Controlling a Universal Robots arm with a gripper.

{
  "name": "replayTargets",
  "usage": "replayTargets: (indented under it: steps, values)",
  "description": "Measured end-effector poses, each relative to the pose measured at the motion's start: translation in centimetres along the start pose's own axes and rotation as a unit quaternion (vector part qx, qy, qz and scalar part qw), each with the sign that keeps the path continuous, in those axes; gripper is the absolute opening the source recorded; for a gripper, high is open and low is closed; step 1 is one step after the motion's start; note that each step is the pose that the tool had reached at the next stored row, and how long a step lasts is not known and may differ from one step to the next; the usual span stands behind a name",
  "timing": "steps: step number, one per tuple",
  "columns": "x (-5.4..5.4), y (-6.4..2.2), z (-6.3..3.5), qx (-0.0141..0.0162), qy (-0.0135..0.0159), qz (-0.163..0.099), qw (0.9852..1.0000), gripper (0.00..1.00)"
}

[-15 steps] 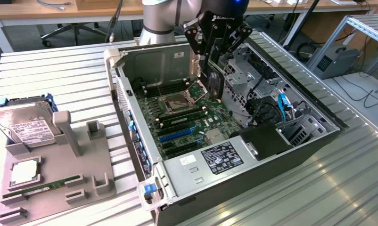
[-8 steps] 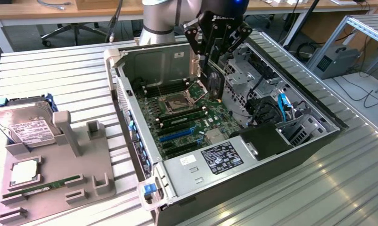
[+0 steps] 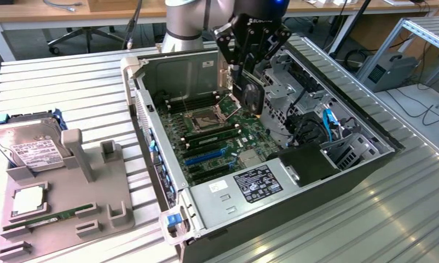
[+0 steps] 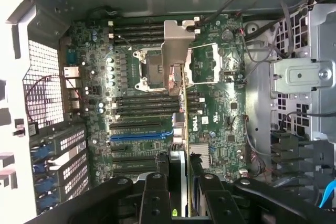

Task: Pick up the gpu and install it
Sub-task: 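Insert the gpu into the slot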

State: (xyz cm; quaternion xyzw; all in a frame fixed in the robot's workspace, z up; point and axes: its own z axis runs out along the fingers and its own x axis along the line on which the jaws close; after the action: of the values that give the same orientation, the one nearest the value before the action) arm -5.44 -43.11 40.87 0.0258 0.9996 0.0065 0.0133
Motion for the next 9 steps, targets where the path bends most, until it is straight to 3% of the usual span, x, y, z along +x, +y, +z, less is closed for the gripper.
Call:
replayTargets:
  steps: [9]
  values:
    - [-0.03, 0.00, 0.00, -0.0006, 0.0003, -0.023, 0.9997, 0.27]
